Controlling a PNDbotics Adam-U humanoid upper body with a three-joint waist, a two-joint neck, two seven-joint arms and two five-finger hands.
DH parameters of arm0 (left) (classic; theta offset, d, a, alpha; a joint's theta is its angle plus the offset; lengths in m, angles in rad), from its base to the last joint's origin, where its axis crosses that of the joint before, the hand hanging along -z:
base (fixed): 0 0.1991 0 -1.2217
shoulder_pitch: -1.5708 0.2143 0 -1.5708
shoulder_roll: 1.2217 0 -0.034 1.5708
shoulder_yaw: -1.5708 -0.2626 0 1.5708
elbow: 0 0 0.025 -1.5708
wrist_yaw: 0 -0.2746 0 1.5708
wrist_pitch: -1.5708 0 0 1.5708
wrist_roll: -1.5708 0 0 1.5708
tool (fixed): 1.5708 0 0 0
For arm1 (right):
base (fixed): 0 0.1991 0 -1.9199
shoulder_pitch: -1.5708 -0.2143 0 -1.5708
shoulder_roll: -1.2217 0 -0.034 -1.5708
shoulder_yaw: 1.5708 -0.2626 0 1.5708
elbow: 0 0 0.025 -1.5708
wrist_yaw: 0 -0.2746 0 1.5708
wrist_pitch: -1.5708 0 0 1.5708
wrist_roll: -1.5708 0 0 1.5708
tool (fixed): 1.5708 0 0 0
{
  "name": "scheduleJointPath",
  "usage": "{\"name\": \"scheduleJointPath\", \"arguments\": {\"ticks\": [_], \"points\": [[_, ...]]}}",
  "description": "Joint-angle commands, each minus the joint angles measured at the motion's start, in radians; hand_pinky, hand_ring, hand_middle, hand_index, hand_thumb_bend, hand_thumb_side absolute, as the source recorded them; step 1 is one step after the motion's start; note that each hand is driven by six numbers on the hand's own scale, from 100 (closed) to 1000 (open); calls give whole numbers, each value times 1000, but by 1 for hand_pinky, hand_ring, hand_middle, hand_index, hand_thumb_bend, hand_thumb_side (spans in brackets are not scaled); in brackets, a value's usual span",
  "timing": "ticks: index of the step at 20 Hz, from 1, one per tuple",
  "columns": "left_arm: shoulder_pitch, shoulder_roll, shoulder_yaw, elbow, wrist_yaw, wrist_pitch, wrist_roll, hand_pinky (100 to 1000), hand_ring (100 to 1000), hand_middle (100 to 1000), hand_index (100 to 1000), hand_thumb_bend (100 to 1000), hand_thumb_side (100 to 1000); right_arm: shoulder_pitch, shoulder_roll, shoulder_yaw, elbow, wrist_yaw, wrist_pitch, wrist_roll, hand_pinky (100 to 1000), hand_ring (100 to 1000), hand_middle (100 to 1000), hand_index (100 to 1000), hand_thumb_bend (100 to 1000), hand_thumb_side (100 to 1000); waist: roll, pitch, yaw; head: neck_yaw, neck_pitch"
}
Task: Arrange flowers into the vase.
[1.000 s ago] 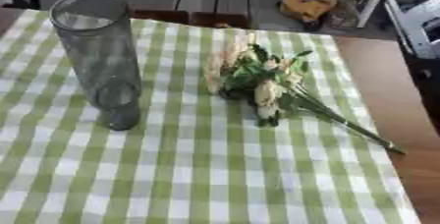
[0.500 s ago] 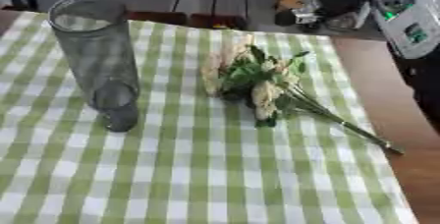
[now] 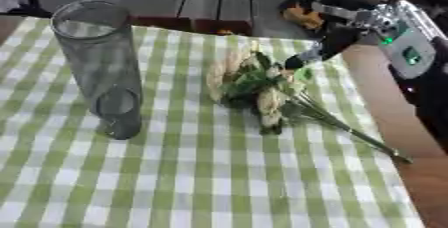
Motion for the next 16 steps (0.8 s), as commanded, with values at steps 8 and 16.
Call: {"name": "scheduleJointPath", "arguments": {"ticks": [8,16], "points": [[-16,15,-1,-14,3,2,-1,608,880,920,931,100,894,62,-53,-19,-16,45,105,-31,896,1000,971,1000,836,676,4,-10,1,1,-19],[-17,14,-1,-14,4,2,-2,607,880,921,930,100,890,103,-49,-8,-11,101,187,-24,894,1000,973,1000,825,636,4,-7,4,-2,-20]]}}
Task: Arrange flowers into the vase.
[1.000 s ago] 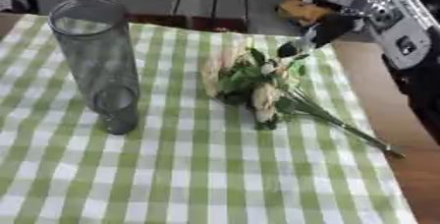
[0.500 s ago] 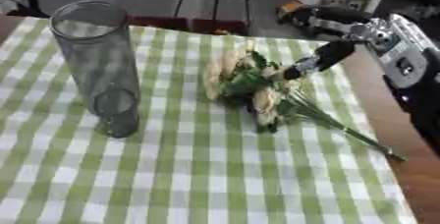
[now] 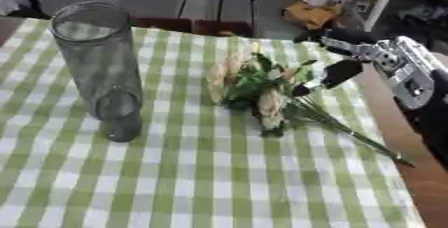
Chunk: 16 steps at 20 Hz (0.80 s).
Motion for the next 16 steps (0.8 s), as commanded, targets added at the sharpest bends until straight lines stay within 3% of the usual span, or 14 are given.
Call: {"name": "scheduleJointPath", "arguments": {"ticks": [1,6,7,8,16], "points": [[-17,14,-1,-14,3,2,-1,608,880,921,930,100,890,-5,-46,-7,5,23,19,2,894,1000,973,1000,824,634,4,-13,0,-2,-10],[-17,12,-2,-14,4,2,-2,607,880,921,925,100,887,9,-38,-6,55,43,18,-7,878,1000,962,1000,790,563,5,-10,1,-3,-13],[-17,12,-2,-14,4,2,-2,606,881,921,924,100,870,13,-36,-6,67,43,15,-10,871,1000,956,1000,799,439,5,-9,2,-3,-13],[-17,12,-2,-14,4,3,-2,606,881,921,924,100,886,16,-34,-7,78,43,13,-12,865,1000,951,999,757,514,5,-8,2,-3,-14],[-18,10,-4,-14,6,4,-4,605,881,922,921,100,883,38,-11,-4,129,23,-2,-42,850,990,932,981,633,444,6,-2,4,-5,-15]]}}
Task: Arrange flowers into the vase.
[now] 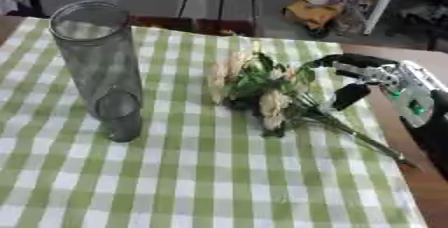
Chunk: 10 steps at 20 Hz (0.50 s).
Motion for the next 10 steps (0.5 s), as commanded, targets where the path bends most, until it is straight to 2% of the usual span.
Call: {"name": "scheduleJointPath", "arguments": {"ticks": [1,3,4,10], "points": [[-16,10,-3,-14,5,3,-2,605,881,922,921,100,882,-5,-22,-4,3,-9,-3,-12,849,989,931,979,629,441,5,-13,1,-5,-10],[-16,10,-3,-14,5,4,-2,605,881,921,920,100,882,-2,-19,-3,2,-12,-5,-13,848,988,930,975,662,431,5,-13,1,-5,-11],[-16,10,-3,-14,5,4,-2,605,882,921,919,100,882,0,-18,-2,0,-13,-6,-14,847,988,928,973,632,440,4,-12,1,-4,-11],[-17,9,-4,-14,6,5,-2,605,882,921,918,100,879,8,-8,-1,8,-13,-1,-25,842,983,924,967,607,444,3,-11,0,-3,-15]]}}
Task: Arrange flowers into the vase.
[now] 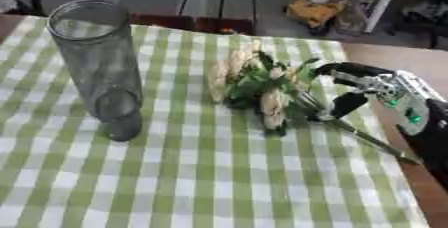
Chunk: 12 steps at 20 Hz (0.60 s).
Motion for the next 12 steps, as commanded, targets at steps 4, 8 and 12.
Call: {"name": "scheduleJointPath", "arguments": {"ticks": [4,8,12], "points": [[-16,9,-5,-14,2,4,-1,606,882,921,918,100,878,-6,-23,-6,12,-3,2,-18,840,982,923,963,589,448,4,-15,-1,-1,-13],[-17,9,-6,-14,4,5,-3,606,882,921,918,100,876,-6,-22,-6,16,3,0,-22,840,980,923,962,574,452,4,-16,-3,-1,-13],[-18,8,-8,-14,5,6,-5,605,882,922,918,100,875,-6,-15,-1,23,13,-3,-28,834,975,917,957,576,449,6,-15,-4,-1,-16]]}}
